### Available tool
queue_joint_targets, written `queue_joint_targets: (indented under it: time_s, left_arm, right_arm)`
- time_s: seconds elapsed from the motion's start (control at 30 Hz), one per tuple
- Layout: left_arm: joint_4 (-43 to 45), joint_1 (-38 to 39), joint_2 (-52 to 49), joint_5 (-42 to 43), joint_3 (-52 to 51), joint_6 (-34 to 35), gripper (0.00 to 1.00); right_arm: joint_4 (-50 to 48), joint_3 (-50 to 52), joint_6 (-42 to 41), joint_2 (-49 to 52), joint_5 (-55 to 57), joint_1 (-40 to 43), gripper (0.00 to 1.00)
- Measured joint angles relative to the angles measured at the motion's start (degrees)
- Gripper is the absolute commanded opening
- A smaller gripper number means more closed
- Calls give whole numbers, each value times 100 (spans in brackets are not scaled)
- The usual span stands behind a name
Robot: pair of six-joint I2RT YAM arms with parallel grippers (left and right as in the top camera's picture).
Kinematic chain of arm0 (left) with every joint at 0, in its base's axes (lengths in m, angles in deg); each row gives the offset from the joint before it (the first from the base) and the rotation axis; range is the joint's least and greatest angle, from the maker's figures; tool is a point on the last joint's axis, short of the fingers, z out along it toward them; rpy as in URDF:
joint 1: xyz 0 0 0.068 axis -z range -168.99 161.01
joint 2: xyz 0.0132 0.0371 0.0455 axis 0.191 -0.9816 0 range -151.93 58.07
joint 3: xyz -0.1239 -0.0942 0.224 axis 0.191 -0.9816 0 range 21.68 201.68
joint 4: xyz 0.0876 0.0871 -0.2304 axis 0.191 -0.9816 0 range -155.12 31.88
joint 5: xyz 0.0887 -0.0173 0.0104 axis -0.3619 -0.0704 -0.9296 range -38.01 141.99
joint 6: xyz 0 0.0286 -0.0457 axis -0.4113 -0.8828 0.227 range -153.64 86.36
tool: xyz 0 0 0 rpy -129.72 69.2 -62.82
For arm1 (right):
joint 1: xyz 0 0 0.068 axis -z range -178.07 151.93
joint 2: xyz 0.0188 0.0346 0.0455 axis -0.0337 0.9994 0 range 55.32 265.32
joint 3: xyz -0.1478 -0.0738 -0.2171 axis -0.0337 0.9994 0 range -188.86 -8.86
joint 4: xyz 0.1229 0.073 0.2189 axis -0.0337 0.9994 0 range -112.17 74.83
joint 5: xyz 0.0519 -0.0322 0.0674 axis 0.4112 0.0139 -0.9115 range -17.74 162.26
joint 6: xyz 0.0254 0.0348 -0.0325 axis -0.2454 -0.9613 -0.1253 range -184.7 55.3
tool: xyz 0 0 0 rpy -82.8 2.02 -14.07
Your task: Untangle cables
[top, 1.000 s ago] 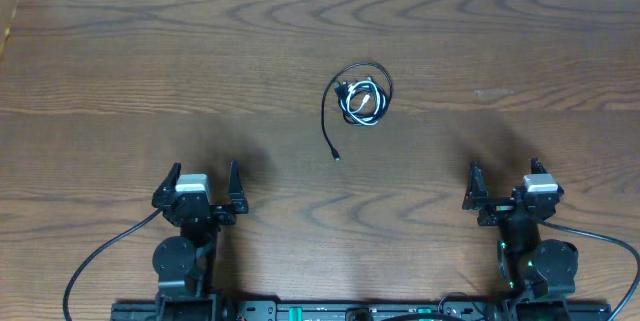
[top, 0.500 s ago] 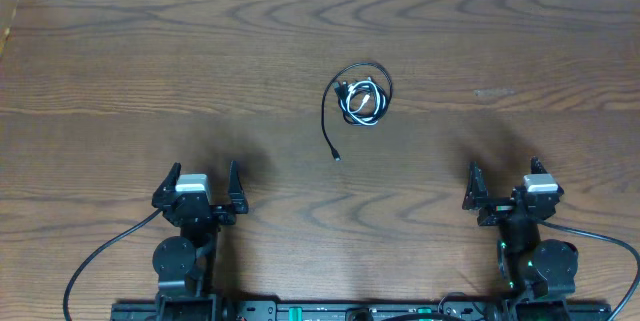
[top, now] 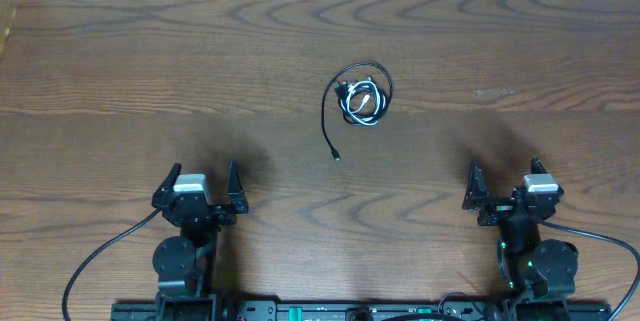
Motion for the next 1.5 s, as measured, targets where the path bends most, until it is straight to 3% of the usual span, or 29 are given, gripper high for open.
queue_joint_targets:
  time_s: [0.4,0.6,0.87,1.03,1.23,1.5]
  left_arm:
    - [-391,0,-588,-7,203,487,98]
    - [-546,0,-1572,-4,575,608,98]
    - [-835,-2,-3254,87,2024,651,98]
    - [-1851,0,-4216,149,3073,654,98]
    - [-3921,0,-5128,173,4564,654,98]
    - [-5836,0,-5355,212,5635,654,98]
  right_arm:
    - [262,-131,-400,173,116,0,99]
    - [551,-566,-498,809,190,0,99]
    - [704,-1528,-511,2264,221,0,99]
    - [1255,-2356,-509,3320,190,0,99]
    - [2302,-3480,-415,4524,37,0,99]
    - [3943,-5036,-162,5877,-149,0,99]
